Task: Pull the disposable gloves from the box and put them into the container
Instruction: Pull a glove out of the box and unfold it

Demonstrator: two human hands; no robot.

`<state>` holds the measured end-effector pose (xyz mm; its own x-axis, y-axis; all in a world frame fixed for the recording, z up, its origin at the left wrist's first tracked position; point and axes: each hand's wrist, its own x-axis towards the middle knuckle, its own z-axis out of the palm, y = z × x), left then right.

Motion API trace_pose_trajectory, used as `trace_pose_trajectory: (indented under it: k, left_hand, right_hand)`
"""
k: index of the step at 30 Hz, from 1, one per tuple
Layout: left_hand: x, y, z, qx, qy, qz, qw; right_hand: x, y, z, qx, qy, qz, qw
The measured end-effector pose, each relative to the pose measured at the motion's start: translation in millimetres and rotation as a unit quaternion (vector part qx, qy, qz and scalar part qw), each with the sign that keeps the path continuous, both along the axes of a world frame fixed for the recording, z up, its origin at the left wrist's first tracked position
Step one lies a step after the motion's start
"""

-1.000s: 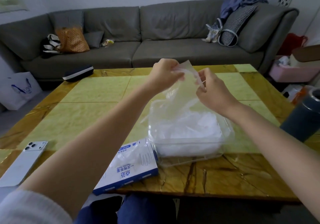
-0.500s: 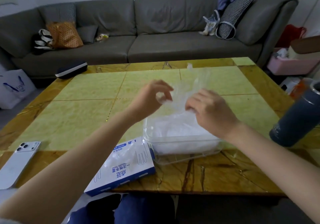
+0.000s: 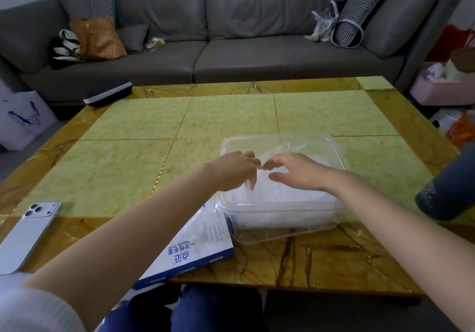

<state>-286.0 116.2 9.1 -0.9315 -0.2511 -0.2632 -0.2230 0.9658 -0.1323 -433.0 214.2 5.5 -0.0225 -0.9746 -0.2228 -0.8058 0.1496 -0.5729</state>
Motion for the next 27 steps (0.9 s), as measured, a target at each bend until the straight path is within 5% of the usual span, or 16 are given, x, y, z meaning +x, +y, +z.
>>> trace_pose_trajectory:
  k: [4, 8, 12, 15, 19, 27]
  left_hand:
    - [-7, -1, -8, -0.045, -0.074, -0.001, 0.996]
    - [-21, 5, -19, -0.100, -0.171, 0.054, 0.979]
    - [-37, 19, -14, -0.145, -0.088, 0.058, 0.984]
    - [-35, 21, -23, -0.088, -0.040, 0.103, 0.990]
    - [-28, 13, -46, 0.017, -0.132, 0.144, 0.981]
    - [-30, 12, -53, 0.033, -0.152, 0.159, 0.975]
  right_hand:
    - [-9, -10, -28, 0.137, 0.190, 0.045, 0.971]
    - [-15, -10, -33, 0.185, 0.212, 0.048, 0.958]
    - [-21, -9, -32, 0.143, 0.253, 0.023, 0.957]
    - [-24, -7, -31, 0.069, 0.272, 0.029, 0.959]
    - [-24, -6, -37, 0.150, 0.245, 0.057, 0.956]
    - [-33, -7, -46, 0.199, 0.268, 0.055, 0.941]
